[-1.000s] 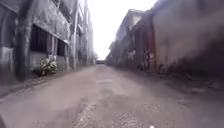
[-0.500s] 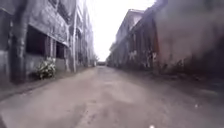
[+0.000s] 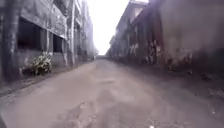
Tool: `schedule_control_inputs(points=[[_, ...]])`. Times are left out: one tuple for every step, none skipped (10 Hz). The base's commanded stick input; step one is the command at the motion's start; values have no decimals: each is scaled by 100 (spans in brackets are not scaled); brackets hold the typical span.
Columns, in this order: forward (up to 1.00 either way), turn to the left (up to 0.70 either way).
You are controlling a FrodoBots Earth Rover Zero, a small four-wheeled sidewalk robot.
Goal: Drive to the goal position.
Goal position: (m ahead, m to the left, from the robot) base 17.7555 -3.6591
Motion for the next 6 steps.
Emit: schedule_control_inputs(points=[[50,0],[50,0],[50,0],[50,0],[50,0],[50,0]])
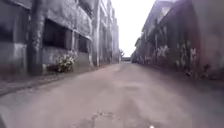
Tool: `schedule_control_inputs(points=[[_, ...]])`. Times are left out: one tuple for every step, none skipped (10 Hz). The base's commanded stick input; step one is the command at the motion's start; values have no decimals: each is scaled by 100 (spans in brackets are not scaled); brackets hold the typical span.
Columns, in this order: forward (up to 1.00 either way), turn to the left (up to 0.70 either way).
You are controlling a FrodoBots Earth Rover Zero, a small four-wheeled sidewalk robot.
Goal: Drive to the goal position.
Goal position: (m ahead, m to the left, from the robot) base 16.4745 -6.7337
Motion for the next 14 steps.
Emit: schedule_control_inputs(points=[[50,0],[50,0],[50,0],[50,0],[50,0],[50,0],[50,0],[50,0],[50,0],[50,0],[50,0],[50,0],[50,0],[50,0]])
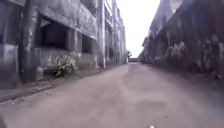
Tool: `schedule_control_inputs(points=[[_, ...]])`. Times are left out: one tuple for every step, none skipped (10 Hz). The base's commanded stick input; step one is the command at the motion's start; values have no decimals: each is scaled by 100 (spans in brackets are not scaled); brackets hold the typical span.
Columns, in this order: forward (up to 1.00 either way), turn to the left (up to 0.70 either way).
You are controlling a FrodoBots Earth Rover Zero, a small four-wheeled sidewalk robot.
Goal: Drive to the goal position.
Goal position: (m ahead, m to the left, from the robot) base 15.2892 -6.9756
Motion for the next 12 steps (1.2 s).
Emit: schedule_control_inputs(points=[[50,0],[50,0],[50,0],[50,0],[50,-1],[50,-25],[50,-48],[50,-49],[50,-44],[50,-19],[50,0],[50,0]])
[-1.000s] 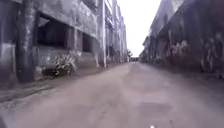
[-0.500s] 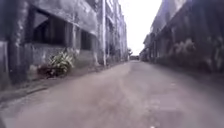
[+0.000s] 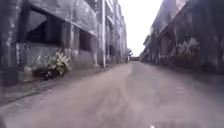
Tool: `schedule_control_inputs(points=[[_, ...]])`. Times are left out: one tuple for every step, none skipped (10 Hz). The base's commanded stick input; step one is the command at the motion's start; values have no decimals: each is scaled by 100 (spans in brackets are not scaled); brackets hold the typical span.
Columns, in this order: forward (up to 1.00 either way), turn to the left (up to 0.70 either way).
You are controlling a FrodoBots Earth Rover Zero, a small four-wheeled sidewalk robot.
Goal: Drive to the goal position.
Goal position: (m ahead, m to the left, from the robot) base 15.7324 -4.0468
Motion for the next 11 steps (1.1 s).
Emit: schedule_control_inputs(points=[[50,0],[50,0],[50,0],[50,0],[50,0],[50,0],[50,0],[50,0],[50,0],[50,0],[50,0]])
